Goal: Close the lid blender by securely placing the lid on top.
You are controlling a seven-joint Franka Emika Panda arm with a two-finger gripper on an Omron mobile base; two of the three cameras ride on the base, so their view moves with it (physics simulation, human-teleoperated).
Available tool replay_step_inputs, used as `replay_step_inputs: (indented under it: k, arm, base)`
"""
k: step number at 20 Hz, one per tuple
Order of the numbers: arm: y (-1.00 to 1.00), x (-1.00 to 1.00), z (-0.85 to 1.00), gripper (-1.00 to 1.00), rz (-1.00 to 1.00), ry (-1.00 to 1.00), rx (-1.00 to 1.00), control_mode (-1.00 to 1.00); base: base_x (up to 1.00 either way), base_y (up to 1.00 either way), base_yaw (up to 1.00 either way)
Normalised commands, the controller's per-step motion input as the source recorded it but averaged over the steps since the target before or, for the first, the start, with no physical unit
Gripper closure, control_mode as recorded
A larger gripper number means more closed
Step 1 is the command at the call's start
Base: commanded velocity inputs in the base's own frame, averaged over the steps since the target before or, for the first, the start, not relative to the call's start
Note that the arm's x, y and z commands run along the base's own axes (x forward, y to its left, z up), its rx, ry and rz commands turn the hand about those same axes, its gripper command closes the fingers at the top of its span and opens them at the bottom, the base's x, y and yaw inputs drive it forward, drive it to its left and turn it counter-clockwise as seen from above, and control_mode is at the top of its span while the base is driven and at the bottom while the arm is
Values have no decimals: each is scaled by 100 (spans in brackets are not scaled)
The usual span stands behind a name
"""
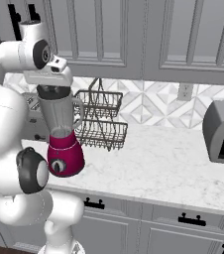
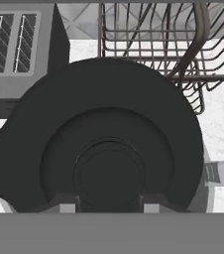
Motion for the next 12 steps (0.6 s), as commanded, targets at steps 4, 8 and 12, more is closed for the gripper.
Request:
replay_step_inputs:
  k: [4,8,12]
  arm:
    - [0,0,54,100,0,26,0,-100]
    - [1,0,47,100,0,25,0,-100]
    - [0,-12,11,100,0,18,-3,-100]
  base:
    - [0,0,0]
    - [0,0,0]
    - [0,0,0]
